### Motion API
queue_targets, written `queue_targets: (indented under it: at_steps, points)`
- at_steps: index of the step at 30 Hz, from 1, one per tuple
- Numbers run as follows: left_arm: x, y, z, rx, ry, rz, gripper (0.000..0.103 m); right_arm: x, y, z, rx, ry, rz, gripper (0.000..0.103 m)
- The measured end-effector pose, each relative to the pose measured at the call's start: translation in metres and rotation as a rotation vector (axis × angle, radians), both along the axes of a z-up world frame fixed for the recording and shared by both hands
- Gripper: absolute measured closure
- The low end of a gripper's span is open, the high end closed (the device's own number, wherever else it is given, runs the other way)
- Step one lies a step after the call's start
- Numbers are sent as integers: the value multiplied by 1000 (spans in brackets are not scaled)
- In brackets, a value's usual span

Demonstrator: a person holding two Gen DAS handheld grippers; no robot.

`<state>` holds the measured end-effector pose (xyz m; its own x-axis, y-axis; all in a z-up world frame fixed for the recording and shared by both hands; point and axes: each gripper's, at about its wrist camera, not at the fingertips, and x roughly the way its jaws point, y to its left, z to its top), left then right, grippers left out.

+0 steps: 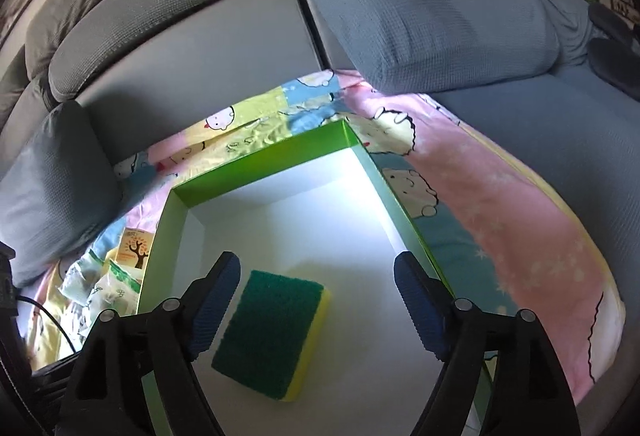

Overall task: Organize objects
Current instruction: 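Lower the sponge into the box and open the right gripper, then withdraw the right gripper from the box back toward the items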

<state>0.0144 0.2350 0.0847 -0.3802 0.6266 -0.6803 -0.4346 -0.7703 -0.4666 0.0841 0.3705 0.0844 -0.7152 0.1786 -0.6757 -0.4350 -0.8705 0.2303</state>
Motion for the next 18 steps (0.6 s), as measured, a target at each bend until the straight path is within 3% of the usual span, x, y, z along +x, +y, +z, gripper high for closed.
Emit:
queue_targets:
  at_steps: [8,15,18]
  points:
    - [11,-38,38,5,78,32,54,-5,-27,17,6,49,42,23]
    - [8,-133,67,43,131,171,35,3,-69,48,108,191,23,23]
    - [2,-178,79,64,140,227,33,10,-95,70,157,232,-6,23]
